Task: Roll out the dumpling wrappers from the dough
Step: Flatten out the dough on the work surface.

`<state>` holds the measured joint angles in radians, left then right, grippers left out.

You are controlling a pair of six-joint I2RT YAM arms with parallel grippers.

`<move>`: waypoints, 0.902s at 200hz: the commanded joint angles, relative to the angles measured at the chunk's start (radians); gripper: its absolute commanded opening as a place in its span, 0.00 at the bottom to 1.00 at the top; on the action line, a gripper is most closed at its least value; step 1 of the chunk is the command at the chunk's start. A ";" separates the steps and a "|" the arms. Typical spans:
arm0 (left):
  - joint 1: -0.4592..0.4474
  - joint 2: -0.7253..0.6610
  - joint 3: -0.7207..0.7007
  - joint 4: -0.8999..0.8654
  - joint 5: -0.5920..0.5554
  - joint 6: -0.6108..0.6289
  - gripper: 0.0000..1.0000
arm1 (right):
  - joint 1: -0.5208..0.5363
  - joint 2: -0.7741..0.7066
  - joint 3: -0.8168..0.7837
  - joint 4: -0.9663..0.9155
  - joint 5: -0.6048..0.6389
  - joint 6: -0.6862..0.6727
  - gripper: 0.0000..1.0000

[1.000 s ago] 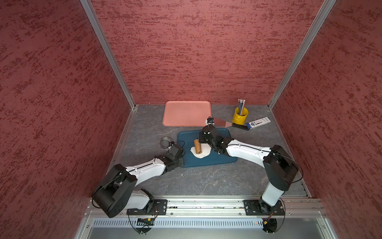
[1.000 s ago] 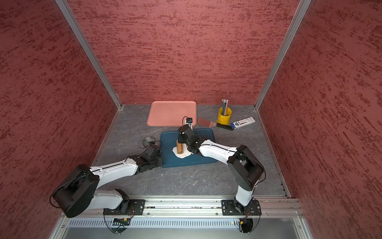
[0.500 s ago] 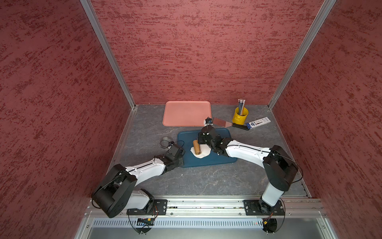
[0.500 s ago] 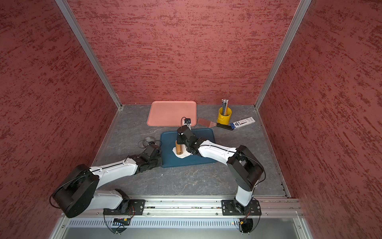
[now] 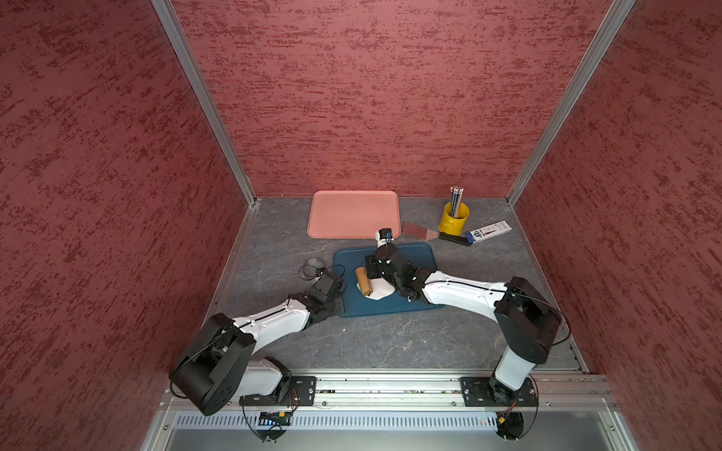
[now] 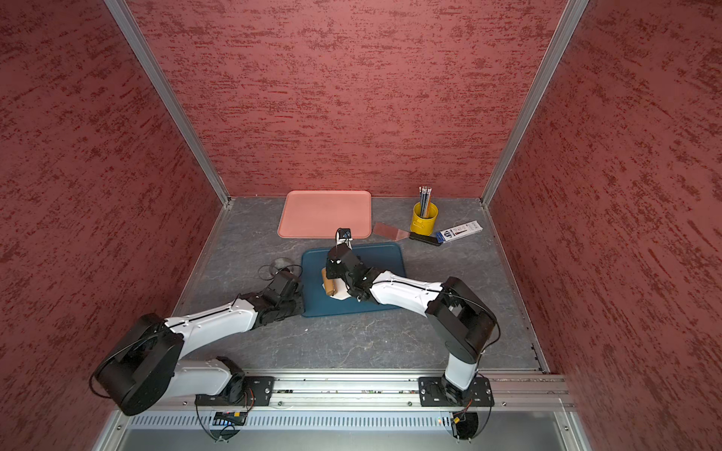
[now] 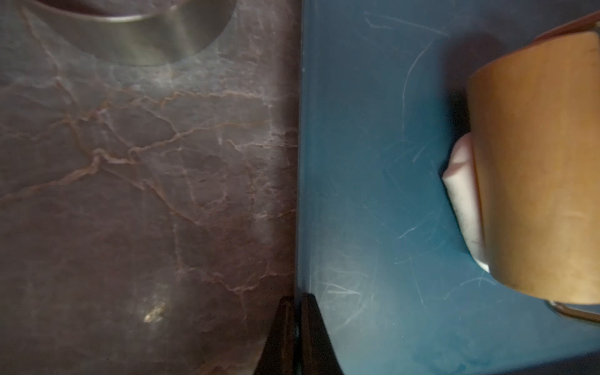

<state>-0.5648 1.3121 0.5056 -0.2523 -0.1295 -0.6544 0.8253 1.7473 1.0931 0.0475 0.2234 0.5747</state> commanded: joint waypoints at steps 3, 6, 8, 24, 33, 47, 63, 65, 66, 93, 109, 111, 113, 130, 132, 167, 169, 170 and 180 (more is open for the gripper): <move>0.014 -0.018 -0.004 0.026 -0.015 0.016 0.00 | -0.116 0.037 -0.116 -0.403 0.038 -0.067 0.00; 0.014 -0.015 -0.004 0.025 -0.015 0.017 0.00 | -0.119 0.029 -0.116 -0.420 0.080 -0.087 0.00; 0.014 -0.015 -0.004 0.025 -0.015 0.017 0.00 | -0.120 0.024 -0.117 -0.432 0.105 -0.099 0.00; 0.013 -0.008 -0.008 0.032 -0.012 0.015 0.00 | -0.112 -0.011 -0.097 -0.463 0.141 -0.147 0.00; 0.014 -0.001 -0.009 0.044 -0.004 0.011 0.00 | -0.082 -0.020 -0.085 -0.432 0.088 -0.140 0.00; 0.010 0.013 -0.002 0.054 -0.002 0.007 0.00 | 0.003 0.010 -0.057 -0.334 -0.033 -0.083 0.00; 0.008 0.028 0.011 0.034 -0.019 -0.010 0.00 | 0.058 0.092 -0.023 -0.209 -0.219 0.036 0.00; 0.009 0.028 0.013 0.031 -0.021 -0.012 0.00 | 0.061 0.101 -0.019 -0.200 -0.230 0.048 0.00; 0.009 0.028 0.014 0.029 -0.023 -0.013 0.00 | 0.062 0.105 -0.018 -0.197 -0.233 0.053 0.00; 0.005 0.014 0.009 0.011 -0.031 -0.015 0.00 | 0.006 0.111 -0.042 -0.302 -0.105 0.052 0.00; 0.005 0.013 0.008 -0.001 -0.038 -0.003 0.00 | -0.075 0.054 -0.099 -0.367 -0.037 -0.023 0.00; 0.006 0.013 0.008 -0.001 -0.038 -0.001 0.00 | -0.077 0.048 -0.100 -0.379 -0.023 -0.038 0.00; 0.005 0.014 0.009 -0.001 -0.037 0.000 0.00 | -0.078 0.041 -0.101 -0.390 -0.007 -0.048 0.00; 0.005 0.025 0.015 0.006 -0.030 0.004 0.00 | -0.053 0.018 -0.083 -0.428 0.038 -0.104 0.00; 0.006 0.027 0.016 0.010 -0.030 0.004 0.00 | -0.047 0.022 -0.079 -0.426 0.033 -0.102 0.00; 0.001 0.048 0.029 0.021 -0.035 -0.018 0.00 | 0.104 0.205 0.049 -0.302 -0.188 0.053 0.00; -0.001 0.047 0.030 0.019 -0.037 -0.020 0.00 | 0.106 0.213 0.053 -0.298 -0.196 0.058 0.00; -0.001 0.047 0.030 0.017 -0.038 -0.020 0.00 | 0.107 0.216 0.054 -0.297 -0.199 0.061 0.00; -0.004 0.043 0.029 0.009 -0.047 -0.025 0.00 | 0.101 0.225 0.062 -0.325 -0.175 0.076 0.00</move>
<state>-0.5667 1.3289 0.5198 -0.2634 -0.1326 -0.6521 0.8581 1.8133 1.1908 -0.0196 0.1997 0.5983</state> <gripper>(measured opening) 0.074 0.304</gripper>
